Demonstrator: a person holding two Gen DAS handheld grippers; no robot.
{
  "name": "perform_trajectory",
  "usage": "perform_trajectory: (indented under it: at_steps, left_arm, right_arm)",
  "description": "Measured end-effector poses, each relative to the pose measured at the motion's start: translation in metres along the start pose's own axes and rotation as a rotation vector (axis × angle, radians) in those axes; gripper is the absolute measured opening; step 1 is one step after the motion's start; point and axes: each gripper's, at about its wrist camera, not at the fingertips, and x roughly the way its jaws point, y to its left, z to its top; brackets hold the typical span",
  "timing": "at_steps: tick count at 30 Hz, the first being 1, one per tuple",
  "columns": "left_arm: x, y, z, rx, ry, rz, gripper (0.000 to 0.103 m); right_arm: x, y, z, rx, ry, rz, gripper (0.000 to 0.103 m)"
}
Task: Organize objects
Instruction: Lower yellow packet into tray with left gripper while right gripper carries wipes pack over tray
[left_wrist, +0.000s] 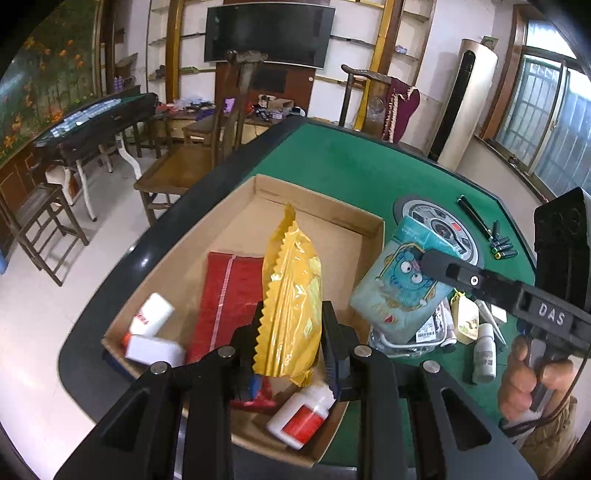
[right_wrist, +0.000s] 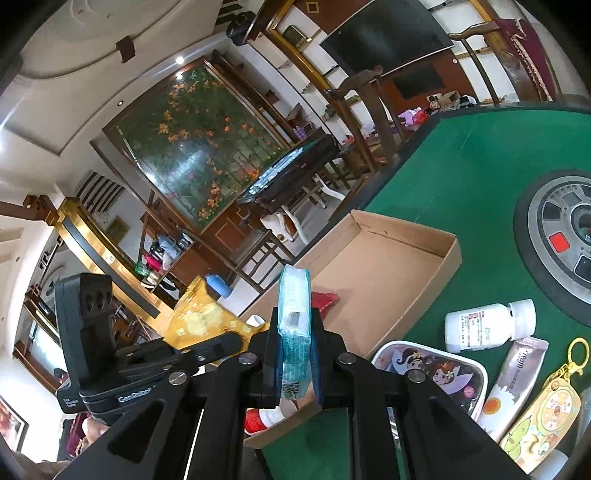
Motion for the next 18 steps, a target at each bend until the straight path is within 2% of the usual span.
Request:
perform_trajectory:
  at_steps: [8,13,18]
  left_arm:
    - [0.031,-0.007,0.001,0.045,0.086,-0.021,0.026]
    - [0.049,-0.007,-0.004,0.129,0.16,0.027,0.026]
    - [0.055,-0.006,-0.007,0.127,0.193,-0.002,0.026]
  right_arm:
    - [0.008,-0.012,0.002,0.02,0.021,-0.026,0.013]
    - [0.009,-0.013,0.0,0.008,0.026,-0.028,0.013]
    - [0.01,-0.011,-0.001,0.003,0.026,-0.031,0.013]
